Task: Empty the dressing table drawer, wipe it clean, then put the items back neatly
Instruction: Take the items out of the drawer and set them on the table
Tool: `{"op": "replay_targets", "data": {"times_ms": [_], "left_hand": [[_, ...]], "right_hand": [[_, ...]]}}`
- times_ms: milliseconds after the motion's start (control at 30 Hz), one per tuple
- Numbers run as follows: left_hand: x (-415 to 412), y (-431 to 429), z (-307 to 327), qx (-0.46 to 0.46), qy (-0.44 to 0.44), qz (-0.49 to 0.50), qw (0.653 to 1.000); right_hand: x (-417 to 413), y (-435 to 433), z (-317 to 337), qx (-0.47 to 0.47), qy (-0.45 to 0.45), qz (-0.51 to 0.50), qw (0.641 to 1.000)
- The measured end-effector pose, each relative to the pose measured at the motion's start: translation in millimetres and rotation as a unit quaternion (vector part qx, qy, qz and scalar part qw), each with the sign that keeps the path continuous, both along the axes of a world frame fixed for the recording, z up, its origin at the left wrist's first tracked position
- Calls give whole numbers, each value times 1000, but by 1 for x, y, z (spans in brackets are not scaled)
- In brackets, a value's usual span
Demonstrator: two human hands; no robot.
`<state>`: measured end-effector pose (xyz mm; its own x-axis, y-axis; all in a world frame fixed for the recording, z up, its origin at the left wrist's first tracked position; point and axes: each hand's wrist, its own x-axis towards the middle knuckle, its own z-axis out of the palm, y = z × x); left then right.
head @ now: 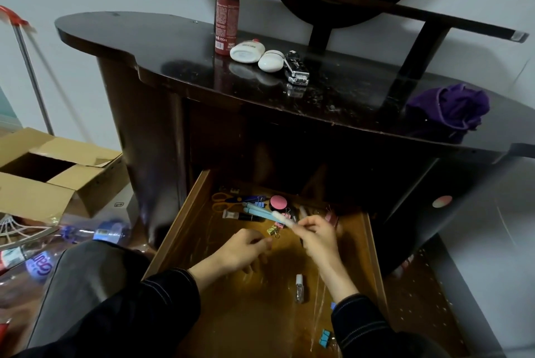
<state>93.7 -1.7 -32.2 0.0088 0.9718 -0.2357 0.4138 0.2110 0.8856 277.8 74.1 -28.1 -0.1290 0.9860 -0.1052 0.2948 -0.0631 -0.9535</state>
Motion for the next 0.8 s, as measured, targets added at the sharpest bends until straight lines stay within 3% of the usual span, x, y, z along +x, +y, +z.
{"op": "replay_targets", "data": {"times_ms": [100, 200, 300, 367, 533, 600, 800], "left_hand": [[2, 0, 6, -55, -173, 94, 979], [-1, 3, 7, -52, -226, 146, 962], [-6, 6, 8, -62, -287, 227, 929], [-11, 8, 7, -69, -315, 278, 905], [-15, 11, 4, -78, -272, 280, 918], [-13, 9, 3, -82, -242, 264, 930], [-10, 6, 7, -76, -198, 241, 947]], "right_hand": [[-12, -21, 4, -51, 22, 134, 989], [-21, -31, 0, -38, -32, 207, 977], [-20, -25, -6, -22, -46, 182, 982], [-12, -13, -15, 29, -141, 103, 984], [14, 12, -26, 102, -367, -32, 924], [16, 17, -29, 132, -444, -22, 886], [0, 15, -43, 183, -538, 51, 821]]}}
